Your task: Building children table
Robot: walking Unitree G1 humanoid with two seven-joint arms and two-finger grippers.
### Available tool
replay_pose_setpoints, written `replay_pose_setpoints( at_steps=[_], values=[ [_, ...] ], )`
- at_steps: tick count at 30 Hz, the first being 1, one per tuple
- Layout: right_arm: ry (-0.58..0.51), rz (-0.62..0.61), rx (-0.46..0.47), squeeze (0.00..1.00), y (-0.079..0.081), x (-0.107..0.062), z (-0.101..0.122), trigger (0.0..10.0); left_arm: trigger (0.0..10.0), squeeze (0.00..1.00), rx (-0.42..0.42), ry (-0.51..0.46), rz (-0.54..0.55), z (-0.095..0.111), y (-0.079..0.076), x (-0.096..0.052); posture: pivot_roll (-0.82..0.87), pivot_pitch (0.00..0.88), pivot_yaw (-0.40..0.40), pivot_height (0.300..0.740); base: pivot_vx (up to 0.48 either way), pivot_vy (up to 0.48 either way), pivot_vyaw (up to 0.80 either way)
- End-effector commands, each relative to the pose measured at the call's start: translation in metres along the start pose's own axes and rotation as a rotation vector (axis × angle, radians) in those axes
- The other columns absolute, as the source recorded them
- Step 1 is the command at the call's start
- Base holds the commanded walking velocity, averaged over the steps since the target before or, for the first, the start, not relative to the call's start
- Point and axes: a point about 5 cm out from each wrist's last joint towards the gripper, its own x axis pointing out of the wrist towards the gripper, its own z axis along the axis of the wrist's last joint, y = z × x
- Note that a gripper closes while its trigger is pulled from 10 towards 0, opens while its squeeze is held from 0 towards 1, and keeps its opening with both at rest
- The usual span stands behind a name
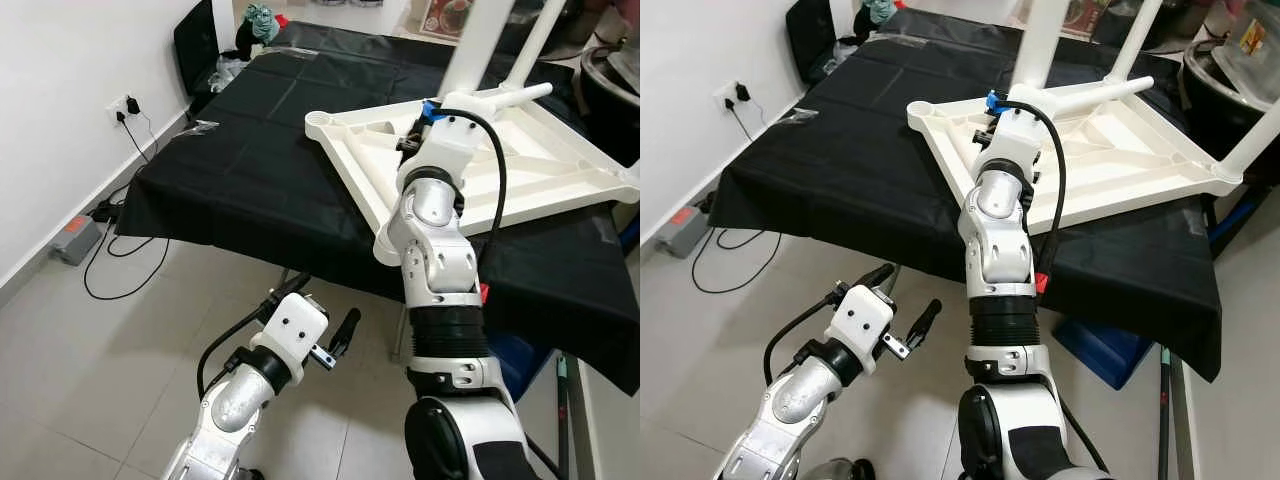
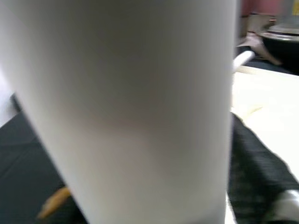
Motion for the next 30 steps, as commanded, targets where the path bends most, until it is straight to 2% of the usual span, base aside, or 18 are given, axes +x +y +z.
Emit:
replay_pose_setpoints(
  at_steps=[1,4,6,8,10,11,13,14,16,17,19,20,21,27,30],
  values=[
    [-0.035,0.133,0.0,0.0,-0.003,0.005,0.005,10.0,10.0,0.0,-0.001,0.013,-0.003,-0.001,-0.001,-0.002,0.14,0.165,-0.056,0.74,0.0,0.0,0.0],
    [-0.047,0.25,-0.003,0.0,-0.005,0.009,0.008,10.0,10.0,0.0,-0.001,0.012,-0.002,-0.001,-0.001,-0.002,0.13,0.166,-0.054,0.74,0.0,0.0,0.0],
    [-0.045,0.278,-0.005,0.0,-0.006,0.011,0.009,10.0,10.0,0.0,0.0,0.012,-0.001,-0.001,-0.001,-0.002,0.13,0.166,-0.054,0.74,0.0,0.0,0.0],
    [-0.038,0.325,-0.011,0.0,-0.01,0.014,0.009,10.0,10.0,0.0,0.0,0.011,-0.002,-0.001,-0.001,-0.001,0.13,0.166,-0.055,0.74,0.0,0.0,0.0],
    [-0.01,0.461,-0.029,0.0,-0.023,0.025,0.01,10.0,10.0,0.0,0.0,0.008,-0.003,0.0,-0.001,-0.001,0.13,0.166,-0.056,0.74,0.0,0.0,0.0],
    [-0.01,0.461,-0.029,0.0,-0.023,0.025,0.01,10.0,10.0,0.0,0.0,0.008,-0.003,0.0,-0.001,-0.001,0.13,0.166,-0.056,0.74,0.0,0.0,0.0],
    [0.001,0.625,-0.015,0.0,-0.029,0.031,0.018,10.0,10.0,0.0,0.0,0.007,-0.003,0.0,-0.001,-0.001,0.14,0.168,-0.055,0.74,0.0,0.0,0.0],
    [0.001,0.625,-0.015,0.0,-0.029,0.031,0.018,10.0,10.0,0.0,0.0,0.007,-0.003,0.0,-0.001,-0.001,0.14,0.168,-0.055,0.74,0.0,0.0,0.0],
    [0.032,0.821,-0.028,0.0,-0.027,0.028,0.018,10.0,10.0,0.0,0.002,0.008,-0.004,-0.001,-0.002,-0.002,0.13,0.168,-0.052,0.74,0.0,0.0,0.0],
    [0.032,0.821,-0.028,0.0,-0.027,0.028,0.018,10.0,10.0,0.0,0.002,0.008,-0.004,-0.001,-0.002,-0.002,0.13,0.168,-0.052,0.74,0.0,0.0,0.0],
    [0.071,0.968,-0.044,0.0,-0.026,0.025,0.015,10.0,10.0,0.0,0.001,-0.008,-0.005,0.002,-0.002,-0.002,0.14,0.167,-0.055,0.74,0.0,0.0,0.0],
    [0.071,0.968,-0.044,0.0,-0.026,0.025,0.015,10.0,10.0,0.0,0.001,-0.008,-0.005,0.002,-0.002,-0.002,0.14,0.167,-0.055,0.74,0.0,0.0,0.0],
    [0.088,1.038,-0.072,0.0,-0.025,0.024,0.011,10.0,10.0,0.0,0.009,-0.031,0.006,0.005,-0.001,-0.003,0.14,0.169,-0.057,0.74,0.0,0.0,0.0],
    [0.125,1.078,-0.113,0.0,-0.02,0.027,0.002,10.0,10.0,0.0,0.067,-0.119,0.083,0.02,0.006,-0.006,0.14,0.162,-0.065,0.74,0.0,0.0,0.0],
    [0.161,1.047,-0.162,0.0,-0.02,0.03,-0.012,10.0,10.0,0.0,0.201,-0.183,0.23,0.029,0.016,-0.009,0.15,0.15,-0.071,0.74,0.0,0.0,0.0]
  ],
)
